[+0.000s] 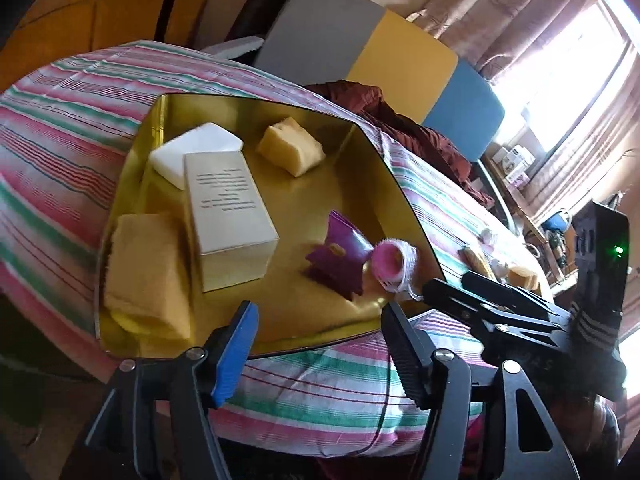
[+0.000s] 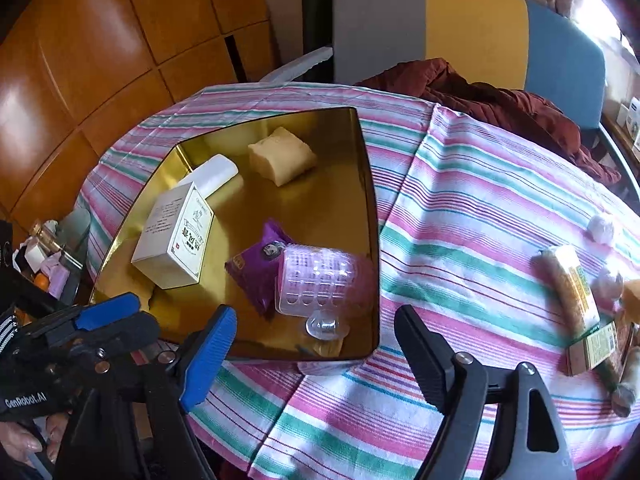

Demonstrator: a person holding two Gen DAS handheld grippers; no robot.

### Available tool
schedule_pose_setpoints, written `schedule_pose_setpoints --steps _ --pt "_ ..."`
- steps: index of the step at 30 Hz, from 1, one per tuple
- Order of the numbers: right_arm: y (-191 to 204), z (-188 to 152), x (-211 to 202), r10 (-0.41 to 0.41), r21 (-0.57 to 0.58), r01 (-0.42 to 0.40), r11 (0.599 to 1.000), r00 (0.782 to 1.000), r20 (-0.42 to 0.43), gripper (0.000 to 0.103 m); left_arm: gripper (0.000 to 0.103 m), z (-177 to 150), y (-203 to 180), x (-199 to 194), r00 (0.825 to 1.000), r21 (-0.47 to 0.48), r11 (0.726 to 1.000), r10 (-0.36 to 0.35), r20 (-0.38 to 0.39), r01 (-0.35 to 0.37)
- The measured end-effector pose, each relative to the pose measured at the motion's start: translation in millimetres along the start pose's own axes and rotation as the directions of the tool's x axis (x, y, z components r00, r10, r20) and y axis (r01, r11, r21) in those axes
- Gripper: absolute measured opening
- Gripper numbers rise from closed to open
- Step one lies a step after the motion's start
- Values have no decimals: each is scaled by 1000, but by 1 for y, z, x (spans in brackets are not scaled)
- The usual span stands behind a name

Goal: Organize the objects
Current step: 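Withdraw both open tools from the gold tray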

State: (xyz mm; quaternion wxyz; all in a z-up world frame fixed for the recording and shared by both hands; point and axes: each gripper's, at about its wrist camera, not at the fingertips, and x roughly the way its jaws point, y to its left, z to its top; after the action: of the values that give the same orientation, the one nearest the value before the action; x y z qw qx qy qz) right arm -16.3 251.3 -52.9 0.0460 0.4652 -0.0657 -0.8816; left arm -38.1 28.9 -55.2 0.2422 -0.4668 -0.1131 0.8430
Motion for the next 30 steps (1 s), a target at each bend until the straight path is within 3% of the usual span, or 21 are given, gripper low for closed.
schedule_pose_setpoints --steps 7,14,30 --pt "0 -3 -14 -15 15 14 1000 999 42 85 73 1 -13 -13 996 67 995 69 53 -72" --pt "2 -7 -21 -37 2 37 999 998 58 85 73 0 -23 -17 990 113 986 113 81 -121" --pt "-9 -15 -36 -95 1 96 995 991 91 85 77 -7 -44 -25 984 186 971 131 118 -152"
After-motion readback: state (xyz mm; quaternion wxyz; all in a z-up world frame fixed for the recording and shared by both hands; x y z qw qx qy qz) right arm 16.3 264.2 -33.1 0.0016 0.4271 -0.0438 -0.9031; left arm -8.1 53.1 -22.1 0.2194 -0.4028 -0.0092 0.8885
